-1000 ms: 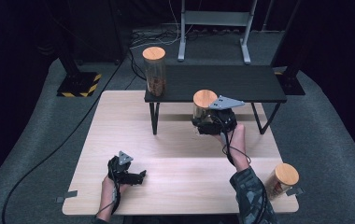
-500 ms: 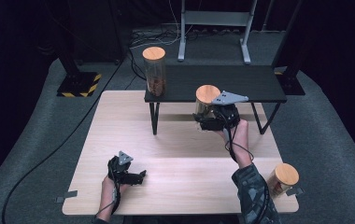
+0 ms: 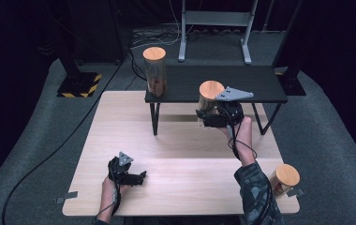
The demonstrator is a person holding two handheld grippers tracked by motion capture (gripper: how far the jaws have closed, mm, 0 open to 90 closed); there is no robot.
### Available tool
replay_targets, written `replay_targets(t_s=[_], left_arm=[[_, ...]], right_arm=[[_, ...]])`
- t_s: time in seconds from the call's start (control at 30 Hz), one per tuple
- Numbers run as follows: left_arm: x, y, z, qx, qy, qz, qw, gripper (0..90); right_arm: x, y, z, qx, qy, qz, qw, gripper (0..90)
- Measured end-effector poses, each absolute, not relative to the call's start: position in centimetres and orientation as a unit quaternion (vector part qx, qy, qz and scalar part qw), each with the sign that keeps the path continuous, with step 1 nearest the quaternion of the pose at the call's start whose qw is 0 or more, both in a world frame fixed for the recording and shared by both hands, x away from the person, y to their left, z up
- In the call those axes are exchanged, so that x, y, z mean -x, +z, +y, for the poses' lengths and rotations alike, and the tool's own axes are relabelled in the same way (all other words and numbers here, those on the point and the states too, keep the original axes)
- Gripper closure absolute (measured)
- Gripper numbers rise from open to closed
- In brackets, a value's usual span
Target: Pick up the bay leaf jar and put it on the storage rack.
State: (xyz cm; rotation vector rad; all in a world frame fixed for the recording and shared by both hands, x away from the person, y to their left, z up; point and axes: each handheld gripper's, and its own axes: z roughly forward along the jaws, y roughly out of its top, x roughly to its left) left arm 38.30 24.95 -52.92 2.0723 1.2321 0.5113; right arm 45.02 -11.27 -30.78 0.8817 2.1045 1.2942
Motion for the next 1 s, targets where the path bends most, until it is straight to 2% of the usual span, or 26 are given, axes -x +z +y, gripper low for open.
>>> replay_targets(t_s=[1.0], left_arm=[[-38.2,-52.9,25.0,-0.790,0.198,0.476,0.332,0.9]], right_arm=[[-45.7,-28.0,-11.5,-0.320,0.474,0.775,0.269,25.1]])
